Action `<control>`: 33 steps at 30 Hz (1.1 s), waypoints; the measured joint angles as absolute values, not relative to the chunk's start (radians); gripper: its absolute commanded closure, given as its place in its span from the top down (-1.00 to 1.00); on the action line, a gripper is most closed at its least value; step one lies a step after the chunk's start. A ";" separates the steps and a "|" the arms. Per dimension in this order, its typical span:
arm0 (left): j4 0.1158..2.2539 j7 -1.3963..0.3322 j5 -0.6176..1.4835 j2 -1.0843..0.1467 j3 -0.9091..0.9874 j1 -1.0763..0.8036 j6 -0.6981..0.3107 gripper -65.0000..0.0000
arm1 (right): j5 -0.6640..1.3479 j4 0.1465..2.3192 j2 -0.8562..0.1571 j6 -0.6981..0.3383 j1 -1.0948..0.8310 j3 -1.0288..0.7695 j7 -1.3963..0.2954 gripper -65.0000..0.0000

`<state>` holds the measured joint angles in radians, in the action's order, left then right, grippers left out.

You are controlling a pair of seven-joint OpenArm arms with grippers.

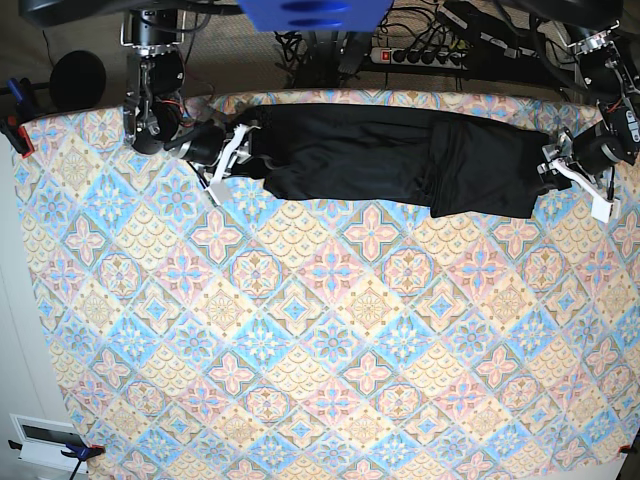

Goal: Layout the t-shirt on the table in an organized manner, then fold the t-shirt properly
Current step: 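Push the folded shirt strip with both grippers to compact it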

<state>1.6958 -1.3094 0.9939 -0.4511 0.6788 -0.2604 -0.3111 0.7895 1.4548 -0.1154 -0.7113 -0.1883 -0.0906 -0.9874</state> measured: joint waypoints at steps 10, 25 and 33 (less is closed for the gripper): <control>1.696 -1.308 0.994 -0.450 0.679 -0.237 -0.311 -0.10 | 0.792 1.426 -0.097 -0.714 -0.187 -0.089 -0.974 -0.49; 1.696 -1.307 0.994 -0.401 0.680 -0.234 -0.311 -0.10 | 0.781 1.410 -0.078 -0.730 -0.138 -0.262 -1.081 -0.99; 1.696 -1.309 0.992 -0.358 0.678 -0.233 -0.311 -0.10 | 0.725 1.296 -0.213 -0.706 0.017 -0.310 -1.057 -0.99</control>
